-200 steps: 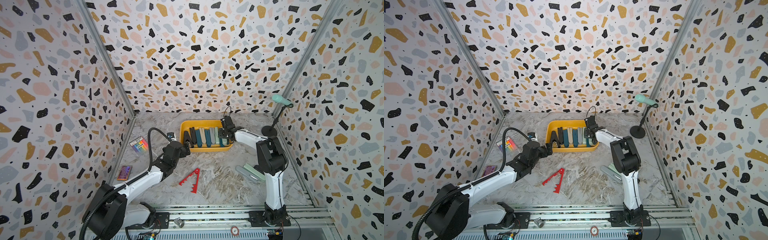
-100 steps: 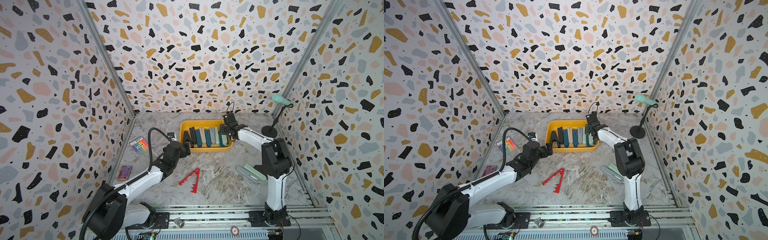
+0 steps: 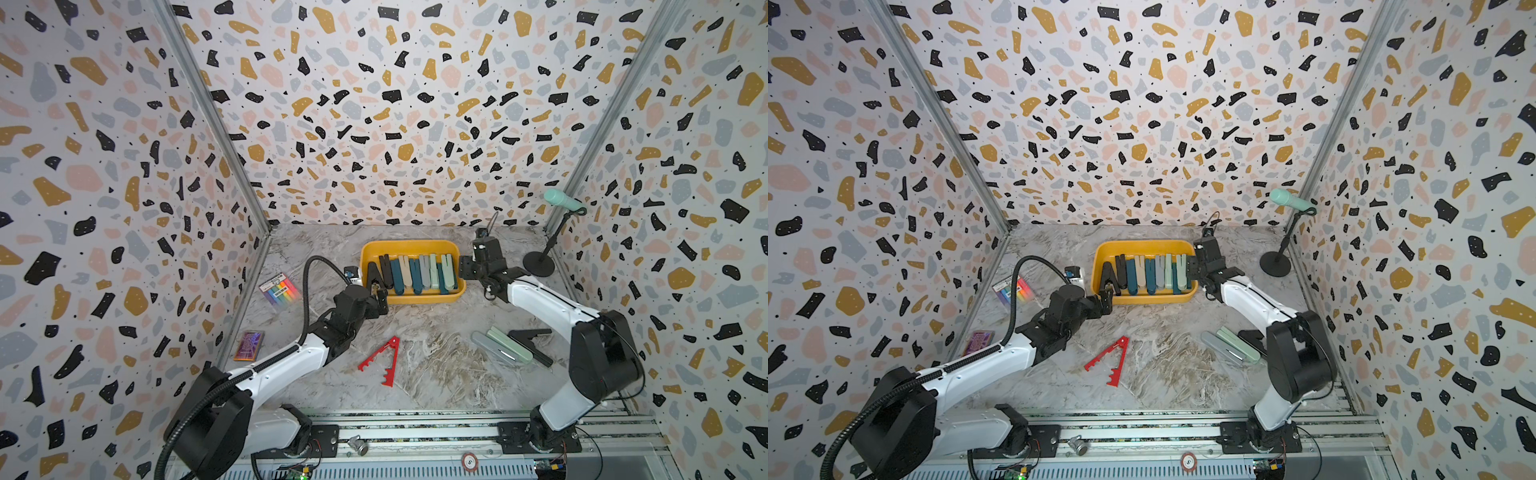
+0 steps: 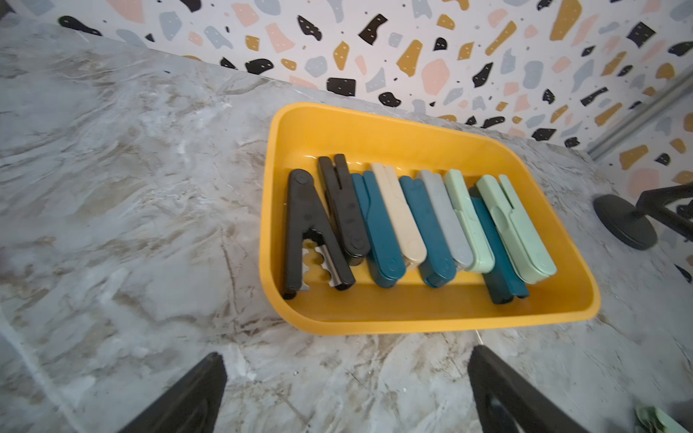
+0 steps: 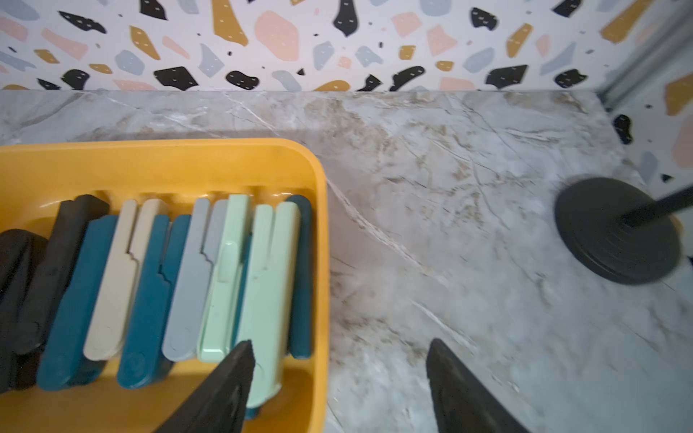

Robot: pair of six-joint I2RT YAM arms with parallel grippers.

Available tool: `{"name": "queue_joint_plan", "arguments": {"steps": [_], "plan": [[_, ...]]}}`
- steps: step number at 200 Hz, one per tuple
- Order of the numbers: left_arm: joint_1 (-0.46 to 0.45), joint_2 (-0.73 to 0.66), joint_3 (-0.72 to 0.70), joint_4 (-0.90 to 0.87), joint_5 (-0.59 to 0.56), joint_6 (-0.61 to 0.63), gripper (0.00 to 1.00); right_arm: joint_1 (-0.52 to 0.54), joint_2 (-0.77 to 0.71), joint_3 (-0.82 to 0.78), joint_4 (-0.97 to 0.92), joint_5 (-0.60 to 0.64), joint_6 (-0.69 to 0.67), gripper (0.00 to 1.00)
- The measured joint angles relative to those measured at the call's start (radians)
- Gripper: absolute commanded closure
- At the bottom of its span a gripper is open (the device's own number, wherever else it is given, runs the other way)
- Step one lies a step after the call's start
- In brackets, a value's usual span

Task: Put the pruning pliers into the storage box
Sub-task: Move the pruning pliers to the center of the board.

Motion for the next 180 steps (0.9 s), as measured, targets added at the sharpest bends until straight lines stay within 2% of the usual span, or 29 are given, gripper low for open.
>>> {"name": "queue_joint_plan", "arguments": {"steps": [37,80,139,180], "plan": [[-0.116,0.061,0.068,0.009,0.024,0.166,0.01,-0.175,-0.24,-0.232,0.047,-0.014,0.024,0.22],[-0.262,0.238,0.268,-0.007,0.151,0.433,0.01,-0.374,-0.419,-0.411,0.063,-0.059,0.066,0.19],[-0.412,0.591,0.621,-0.169,0.328,0.766,0.0,-0.612,-0.505,-0.519,0.068,-0.192,0.106,0.18],[-0.46,0.77,0.771,-0.279,0.41,0.914,0.03,-0.659,-0.526,-0.554,0.07,-0.257,0.117,0.18]]}}
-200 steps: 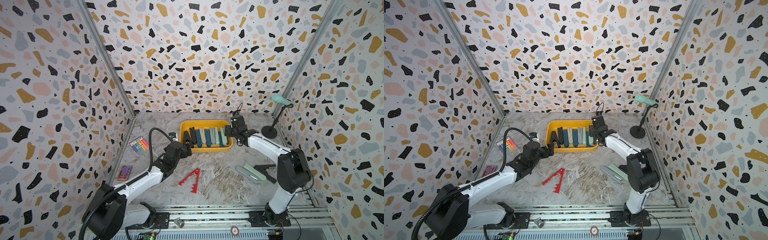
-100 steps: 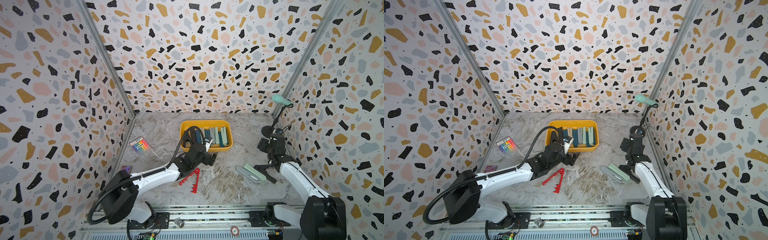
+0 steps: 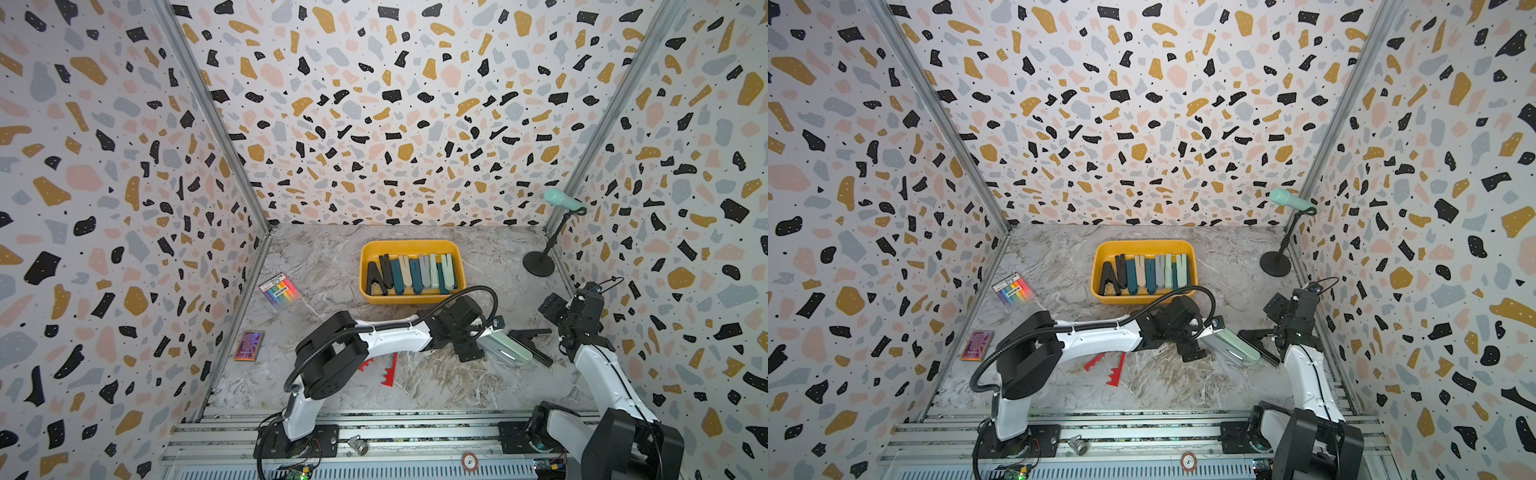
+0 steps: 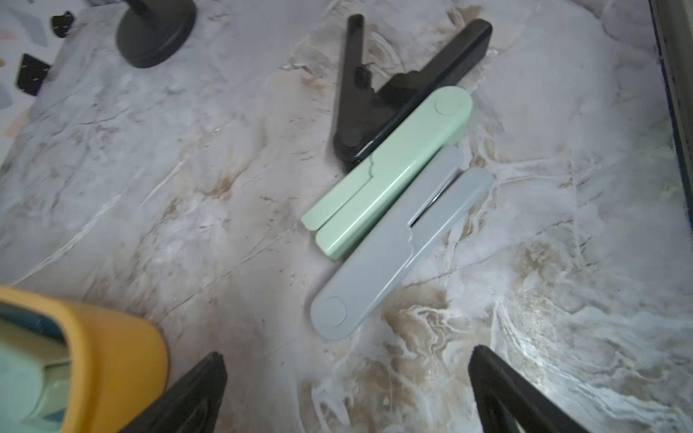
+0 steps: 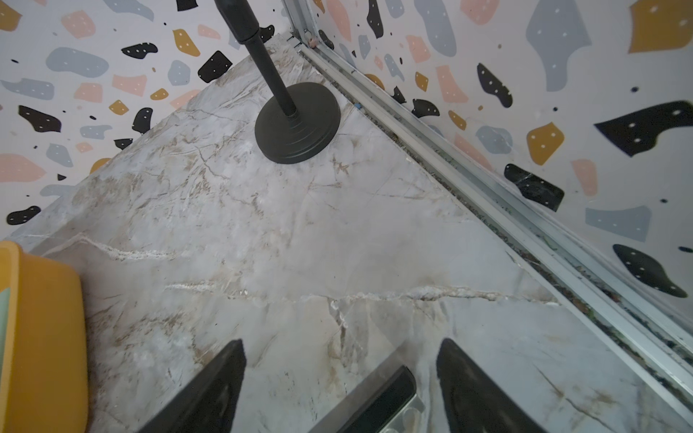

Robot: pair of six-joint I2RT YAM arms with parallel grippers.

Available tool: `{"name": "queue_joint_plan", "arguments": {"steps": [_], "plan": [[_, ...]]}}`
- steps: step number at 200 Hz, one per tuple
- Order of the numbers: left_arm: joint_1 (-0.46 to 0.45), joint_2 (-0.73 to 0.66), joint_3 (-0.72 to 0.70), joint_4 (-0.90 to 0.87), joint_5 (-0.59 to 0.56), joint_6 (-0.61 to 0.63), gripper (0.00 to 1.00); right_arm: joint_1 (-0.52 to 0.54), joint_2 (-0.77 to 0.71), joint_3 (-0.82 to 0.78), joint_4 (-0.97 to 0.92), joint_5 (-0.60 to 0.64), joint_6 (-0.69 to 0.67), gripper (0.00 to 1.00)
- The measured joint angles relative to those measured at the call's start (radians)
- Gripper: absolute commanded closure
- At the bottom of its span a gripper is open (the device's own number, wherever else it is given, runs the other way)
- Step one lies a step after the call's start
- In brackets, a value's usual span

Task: Put the pruning pliers into the storage box
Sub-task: Move the pruning pliers to the center of the board.

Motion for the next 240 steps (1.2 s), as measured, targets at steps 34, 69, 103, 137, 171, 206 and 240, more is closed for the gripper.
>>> {"name": "queue_joint_plan", "arguments": {"steps": [34,69,103,137,171,206,240], "plan": [[-0.016,0.111,0.113,-0.069,0.029,0.076,0.07,-0.011,-0.009,-0.008,0.008,-0.028,0.0,0.18],[-0.029,0.177,0.165,-0.103,0.031,0.112,0.1,-0.023,-0.009,-0.008,0.018,-0.048,0.0,0.18],[-0.033,0.21,0.206,-0.113,0.029,0.124,0.13,-0.027,-0.009,-0.008,0.026,-0.059,0.0,0.18],[-0.034,0.248,0.262,-0.118,0.032,0.135,0.19,-0.034,-0.009,-0.012,0.032,-0.062,0.0,0.18],[-0.035,0.263,0.277,-0.122,0.042,0.138,0.32,-0.06,-0.009,-0.02,0.031,-0.077,0.001,0.18],[-0.038,0.263,0.276,-0.129,0.042,0.138,0.34,-0.093,-0.012,-0.028,0.031,-0.1,0.007,0.18],[-0.038,0.245,0.24,-0.113,0.037,0.132,0.41,-0.099,-0.018,-0.028,0.031,-0.113,0.012,0.18]]}}
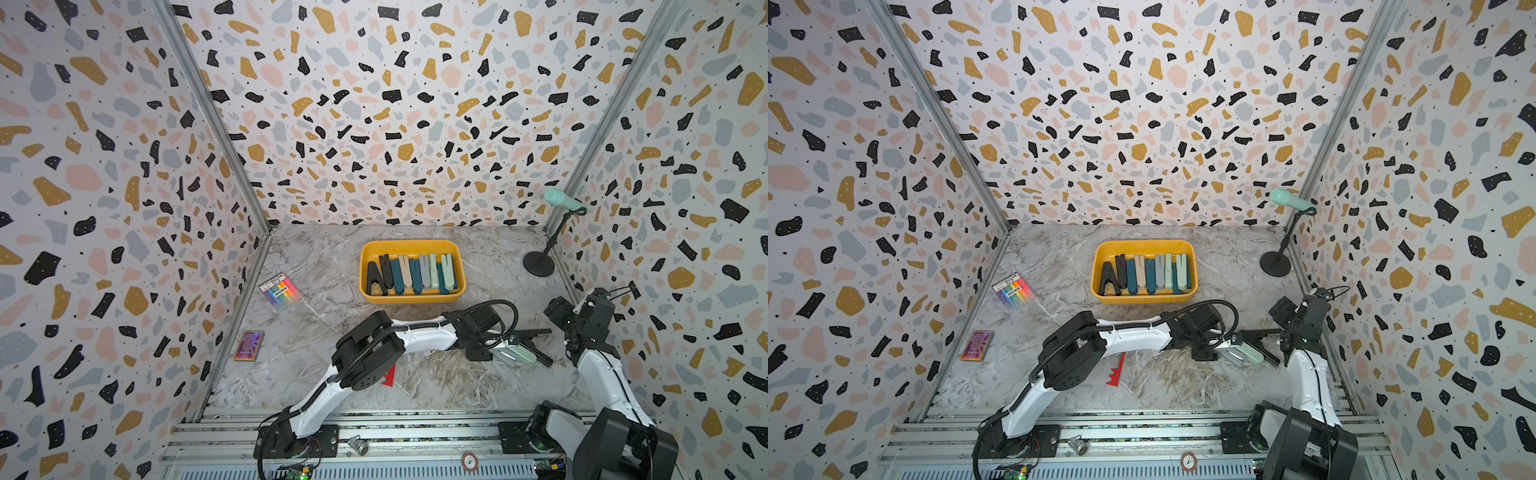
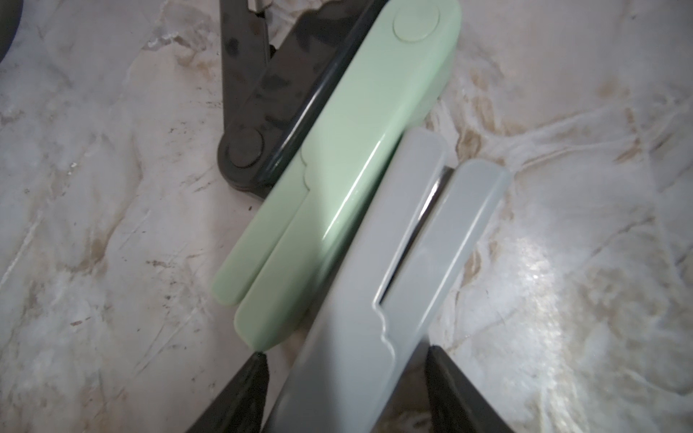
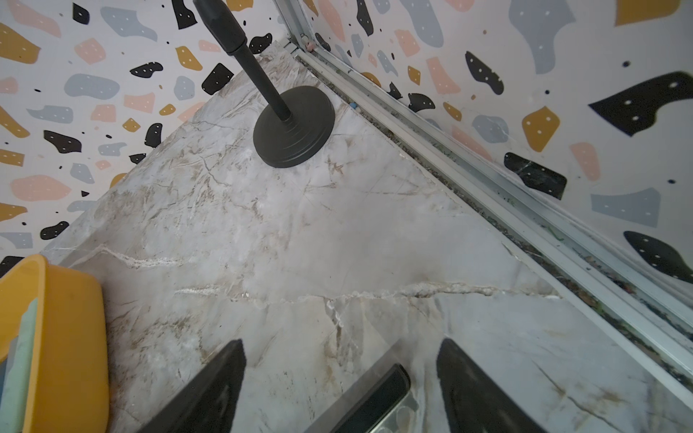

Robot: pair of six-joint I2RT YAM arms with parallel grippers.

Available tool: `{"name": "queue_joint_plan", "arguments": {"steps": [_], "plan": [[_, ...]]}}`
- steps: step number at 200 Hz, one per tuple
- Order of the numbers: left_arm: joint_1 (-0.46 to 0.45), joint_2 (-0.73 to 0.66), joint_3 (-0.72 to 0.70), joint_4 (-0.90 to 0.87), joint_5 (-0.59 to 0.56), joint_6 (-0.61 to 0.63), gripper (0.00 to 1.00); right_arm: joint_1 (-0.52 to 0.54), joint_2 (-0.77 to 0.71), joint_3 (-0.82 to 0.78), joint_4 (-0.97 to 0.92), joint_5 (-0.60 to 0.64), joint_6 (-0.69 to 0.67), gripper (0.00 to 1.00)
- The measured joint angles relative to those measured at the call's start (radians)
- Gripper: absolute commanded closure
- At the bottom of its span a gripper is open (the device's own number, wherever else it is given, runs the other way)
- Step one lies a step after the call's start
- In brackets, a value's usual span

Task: Put the pruning pliers into the storage box
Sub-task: Move the pruning pliers to the center of the board.

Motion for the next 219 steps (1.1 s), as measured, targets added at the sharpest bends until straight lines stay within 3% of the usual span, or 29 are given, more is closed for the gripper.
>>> {"name": "queue_joint_plan", "arguments": {"steps": [59,122,219], "plan": [[0.0,-0.055,-0.093,0.026,-0.026,-0.025,0.49,0.0,0.0,0.0,0.0,-0.013,0.003,0.18],[0.005,-0.093,-0.155,0.037,-0.026,-0.047,0.66,0.0,0.0,-0.001,0.0,-0.037,0.011,0.18],[0.037,-0.16,-0.261,0.063,0.015,-0.058,0.69,0.0,0.0,-0.001,0.0,-0.039,0.011,0.18]]}}
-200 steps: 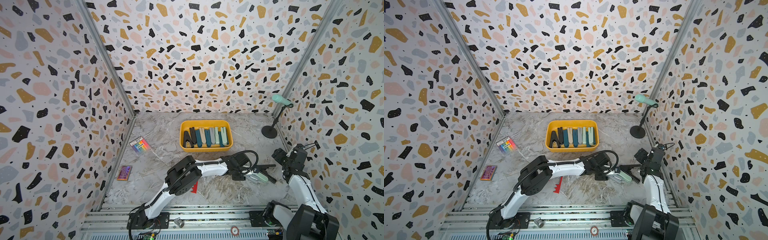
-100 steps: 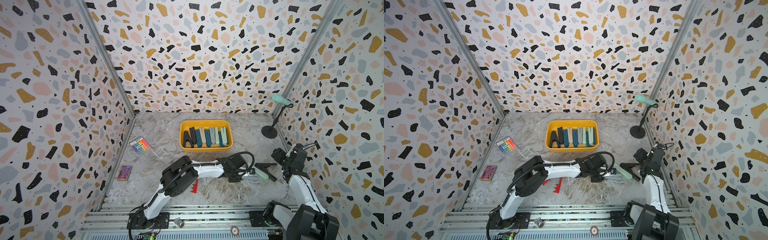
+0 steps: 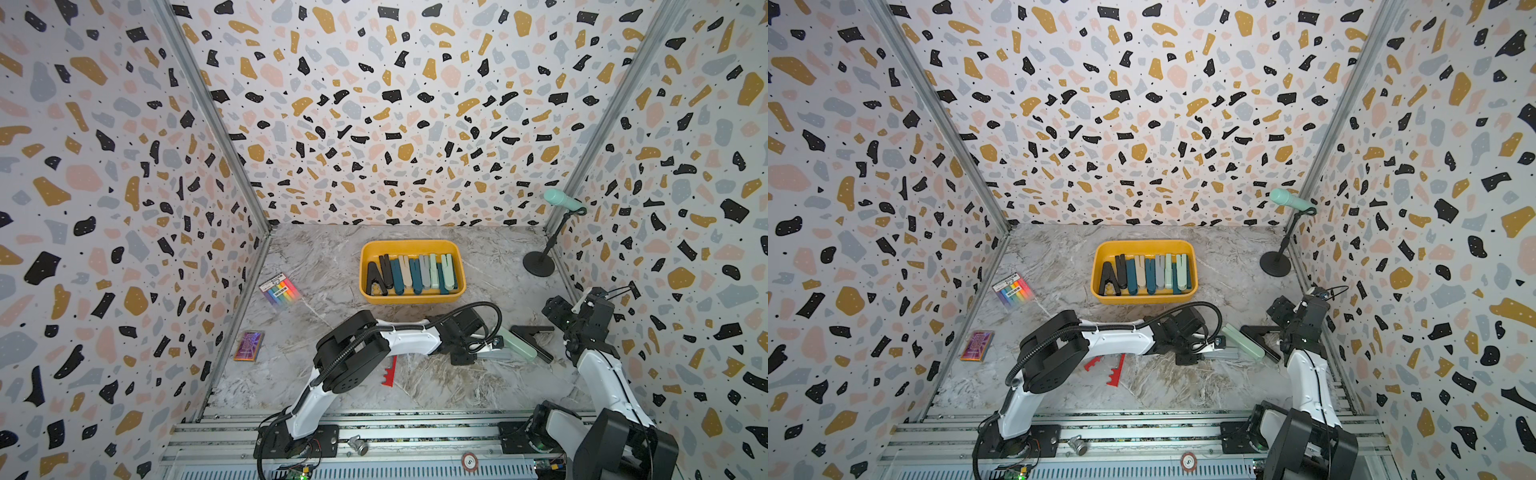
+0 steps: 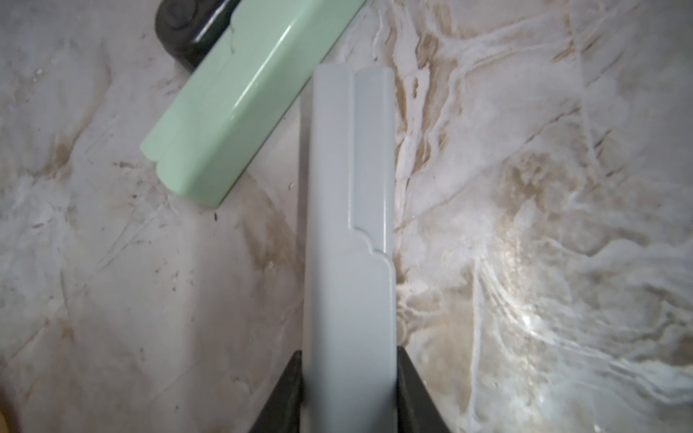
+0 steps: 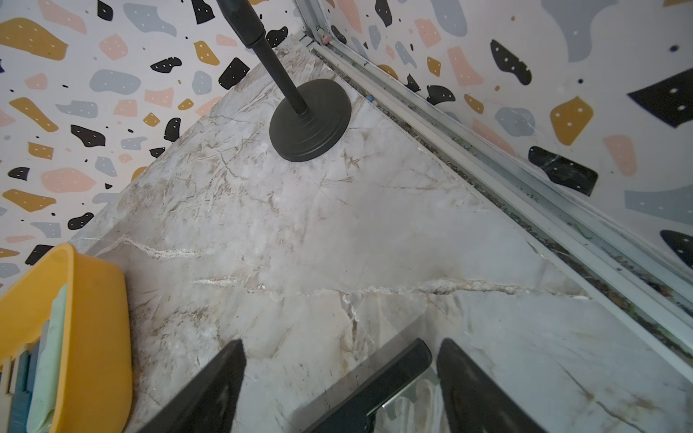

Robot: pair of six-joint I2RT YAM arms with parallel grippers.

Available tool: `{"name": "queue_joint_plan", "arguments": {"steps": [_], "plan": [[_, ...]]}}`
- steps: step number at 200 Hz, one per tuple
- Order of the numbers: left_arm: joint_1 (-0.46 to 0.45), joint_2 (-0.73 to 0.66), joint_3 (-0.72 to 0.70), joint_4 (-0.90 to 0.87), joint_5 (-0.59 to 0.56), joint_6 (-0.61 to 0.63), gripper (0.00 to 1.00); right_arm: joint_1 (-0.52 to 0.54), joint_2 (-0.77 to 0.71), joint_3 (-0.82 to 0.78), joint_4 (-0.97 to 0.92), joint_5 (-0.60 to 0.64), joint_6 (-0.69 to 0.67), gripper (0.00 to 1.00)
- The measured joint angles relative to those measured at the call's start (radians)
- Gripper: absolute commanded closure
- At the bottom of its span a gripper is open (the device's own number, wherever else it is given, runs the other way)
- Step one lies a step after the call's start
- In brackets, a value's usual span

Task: Put the pruning pliers into the storage box
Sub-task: Move the pruning pliers to the center of the board, then pick up the pruning pliers from the center of the board.

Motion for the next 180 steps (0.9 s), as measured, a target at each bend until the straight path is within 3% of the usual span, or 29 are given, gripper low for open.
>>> {"name": "queue_joint_plan", "arguments": {"steps": [46,100,144,180], "plan": [[0.079,-0.126,-0.189,0.037,-0.004,-0.098,0.72,0.0,0.0,0.0,0.003,-0.015,0.0,0.18],[0.153,-0.259,-0.373,0.077,-0.091,-0.217,0.71,0.047,0.027,0.0,0.027,-0.055,-0.002,0.18],[0.187,-0.306,-0.433,0.08,-0.158,-0.293,0.46,0.16,0.094,0.002,0.028,-0.06,-0.021,0.18],[0.192,-0.28,-0.383,0.038,-0.204,-0.338,0.37,0.182,0.132,0.009,0.027,-0.06,-0.027,0.18]]}}
